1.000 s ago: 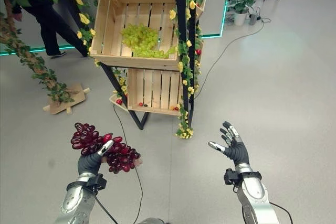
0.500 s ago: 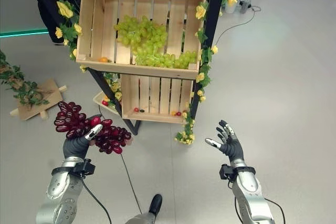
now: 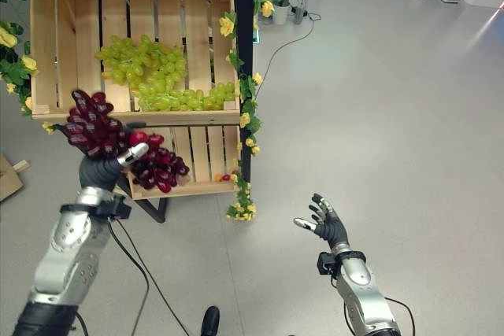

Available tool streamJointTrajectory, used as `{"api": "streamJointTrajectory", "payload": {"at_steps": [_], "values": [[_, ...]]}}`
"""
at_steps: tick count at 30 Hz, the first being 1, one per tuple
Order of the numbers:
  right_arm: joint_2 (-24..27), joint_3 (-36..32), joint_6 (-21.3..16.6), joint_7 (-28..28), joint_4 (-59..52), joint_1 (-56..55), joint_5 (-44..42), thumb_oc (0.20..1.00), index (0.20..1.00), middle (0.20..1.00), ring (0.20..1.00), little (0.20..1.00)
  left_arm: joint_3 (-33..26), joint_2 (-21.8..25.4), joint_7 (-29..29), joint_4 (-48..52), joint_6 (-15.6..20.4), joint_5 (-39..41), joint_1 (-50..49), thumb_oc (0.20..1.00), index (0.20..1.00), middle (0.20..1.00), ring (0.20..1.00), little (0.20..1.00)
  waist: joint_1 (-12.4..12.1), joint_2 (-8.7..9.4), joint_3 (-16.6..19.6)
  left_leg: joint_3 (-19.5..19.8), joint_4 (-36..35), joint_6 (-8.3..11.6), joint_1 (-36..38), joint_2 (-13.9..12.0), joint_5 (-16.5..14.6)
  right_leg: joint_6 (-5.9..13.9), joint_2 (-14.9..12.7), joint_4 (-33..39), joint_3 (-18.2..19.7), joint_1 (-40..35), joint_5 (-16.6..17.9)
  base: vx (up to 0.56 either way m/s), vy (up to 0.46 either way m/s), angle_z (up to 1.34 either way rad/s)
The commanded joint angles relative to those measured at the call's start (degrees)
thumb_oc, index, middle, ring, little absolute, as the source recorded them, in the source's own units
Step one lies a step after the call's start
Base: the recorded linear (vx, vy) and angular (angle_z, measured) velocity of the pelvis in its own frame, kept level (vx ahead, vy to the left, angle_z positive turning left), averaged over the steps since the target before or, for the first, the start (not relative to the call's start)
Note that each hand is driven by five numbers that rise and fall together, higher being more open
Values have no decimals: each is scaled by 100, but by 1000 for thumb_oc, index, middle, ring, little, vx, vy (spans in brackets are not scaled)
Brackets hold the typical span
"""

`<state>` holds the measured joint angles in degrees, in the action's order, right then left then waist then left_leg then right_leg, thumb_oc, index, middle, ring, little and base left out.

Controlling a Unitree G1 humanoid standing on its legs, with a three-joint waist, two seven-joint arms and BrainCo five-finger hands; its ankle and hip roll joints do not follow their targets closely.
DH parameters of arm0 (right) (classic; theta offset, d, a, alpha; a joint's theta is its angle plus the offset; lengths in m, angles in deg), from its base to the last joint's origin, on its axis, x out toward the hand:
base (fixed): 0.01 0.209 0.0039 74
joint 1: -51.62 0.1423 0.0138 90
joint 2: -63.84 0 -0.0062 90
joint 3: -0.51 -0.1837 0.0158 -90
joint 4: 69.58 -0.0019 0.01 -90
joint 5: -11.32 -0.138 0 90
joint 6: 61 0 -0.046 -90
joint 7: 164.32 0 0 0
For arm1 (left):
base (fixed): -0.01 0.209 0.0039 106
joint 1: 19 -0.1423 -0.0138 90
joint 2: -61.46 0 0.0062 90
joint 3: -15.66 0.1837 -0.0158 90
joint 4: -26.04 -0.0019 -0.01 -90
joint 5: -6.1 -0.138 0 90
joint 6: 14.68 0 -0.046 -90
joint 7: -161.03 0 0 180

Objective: Pick up the fruits from the basket on one side to the basket on the other side

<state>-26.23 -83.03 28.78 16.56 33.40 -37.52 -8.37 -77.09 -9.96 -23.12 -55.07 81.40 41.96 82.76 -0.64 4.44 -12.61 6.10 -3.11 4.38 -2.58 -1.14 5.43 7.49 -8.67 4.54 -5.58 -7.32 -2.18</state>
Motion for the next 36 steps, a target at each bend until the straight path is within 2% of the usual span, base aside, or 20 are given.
{"api": "streamJointTrajectory", "payload": {"at_steps": [1,2,4,6,8,9,10,13,16,18,21,23,24,26,29,31,36], "values": [[140,73,-108,52,52,142,19,1000,1000,1000,1000,1000,74,541,-92,-86,539,425,817,200,200,200,200,200,48,-79,393,-60,-27,-141,159,-94,-698,282,-173,-314,-149,188,-375,0,0,0],[136,69,-109,52,54,146,19,1000,1000,1000,1000,1000,82,546,-90,-98,544,428,830,200,200,200,200,200,45,-75,387,-59,-28,-141,162,-93,-698,282,-174,-312,-149,184,-375,41,2,1],[170,176,-76,60,154,164,17,1000,1000,1000,1000,1000,320,932,-185,-635,543,635,1364,200,200,200,200,200,97,-83,413,-76,-39,-138,205,-100,-707,292,-191,-283,-150,134,-367,0,0,0],[175,208,-76,62,199,181,16,1000,1000,1000,1000,1000,446,1082,-219,-877,549,677,1593,200,200,200,200,200,111,-91,405,-80,-36,-134,208,-100,-706,294,-190,-277,-153,128,-365,5,0,-2],[196,301,-50,66,340,218,7,1000,1000,1000,1000,1000,644,1579,-249,-1515,508,894,2063,200,200,200,200,200,161,-122,416,-101,-33,-132,219,-100,-706,310,-194,-262,-149,131,-356,17,7,-5],[188,295,-52,66,343,223,7,1000,1000,1000,1000,1000,663,1585,-244,-1533,515,899,2089,200,200,200,200,200,155,-116,411,-100,-32,-132,218,-99,-706,310,-195,-261,-151,130,-356,56,-3,-5],[200,374,-44,76,421,212,-13,1000,1000,1000,1000,1000,878,1964,-197,-2074,435,1044,2449,200,200,200,200,200,204,-140,429,-115,-63,-124,269,-111,-752,325,-198,-247,-145,92,-391,50,-12,-3],[162,432,-40,78,507,214,-23,1000,1000,1000,1000,1000,1143,2090,-185,-2708,407,1309,2897,200,200,200,200,200,232,-152,410,-125,-63,-120,279,-115,-751,335,-204,-241,-145,86,-383,0,0,0],[179,598,-29,78,705,249,-30,1000,1000,1000,1000,1000,1766,2482,-72,-4035,158,1420,3863,200,200,200,200,200,349,-208,422,-179,-73,-109,277,-129,-745,378,-215,-206,-127,114,-348,14,4,-3],[169,631,-33,74,747,272,-16,1000,1000,1000,1000,1000,1952,2433,-70,-4445,110,1510,4218,200,200,200,200,200,367,-202,417,-184,-77,-109,270,-132,-747,387,-220,-201,-125,123,-340,0,0,0],[179,778,-26,72,865,354,-60,1000,1000,1000,1000,1000,2452,2455,52,-5569,-153,1433,5001,200,200,200,200,200,466,-235,418,-235,-85,-106,270,-139,-744,414,-234,-180,-93,149,-307,-1,7,-3],[177,880,-44,76,954,477,-103,1000,1000,1000,1000,1000,3095,2578,232,-6574,-348,726,5897,200,200,200,200,200,544,-253,406,-298,-87,-104,253,-157,-733,437,-247,-184,-58,203,-273,0,23,-10],[157,869,-45,76,958,487,-105,1000,1000,1000,1000,1000,3152,2573,250,-6618,-343,725,5971,200,200,200,200,200,533,-235,399,-299,-86,-104,249,-158,-734,437,-246,-185,-57,207,-273,2,20,-17],[182,971,-91,80,1012,593,-146,1000,1000,1000,1000,1000,3682,2664,320,-7114,-390,-51,6698,200,200,200,200,200,587,-241,369,-360,-91,-100,214,-169,-718,466,-260,-186,-19,279,-231,-8,14,-17],[144,961,-117,118,976,576,-195,1000,1000,1000,1000,1000,3978,2745,314,-7318,-370,-493,7100,200,200,200,200,200,600,-211,337,-395,-98,-97,170,-179,-704,480,-257,-172,5,354,-191,-11,6,-4],[150,961,-164,142,981,532,-239,1000,1000,1000,1000,1000,4402,2802,219,-7519,-321,-1188,7557,200,200,200,200,200,622,-212,340,-434,-103,-97,135,-187,-691,488,-262,-140,11,388,-159,1,11,-12],[198,1012,-262,152,915,481,-274,1000,1000,1000,1000,1000,5023,2804,-61,-7903,-363,-2269,8220,200,200,200,200,200,697,-214,317,-490,-116,-93,68,-188,-675,500,-270,-106,37,479,-122,8,17,-6]]}}
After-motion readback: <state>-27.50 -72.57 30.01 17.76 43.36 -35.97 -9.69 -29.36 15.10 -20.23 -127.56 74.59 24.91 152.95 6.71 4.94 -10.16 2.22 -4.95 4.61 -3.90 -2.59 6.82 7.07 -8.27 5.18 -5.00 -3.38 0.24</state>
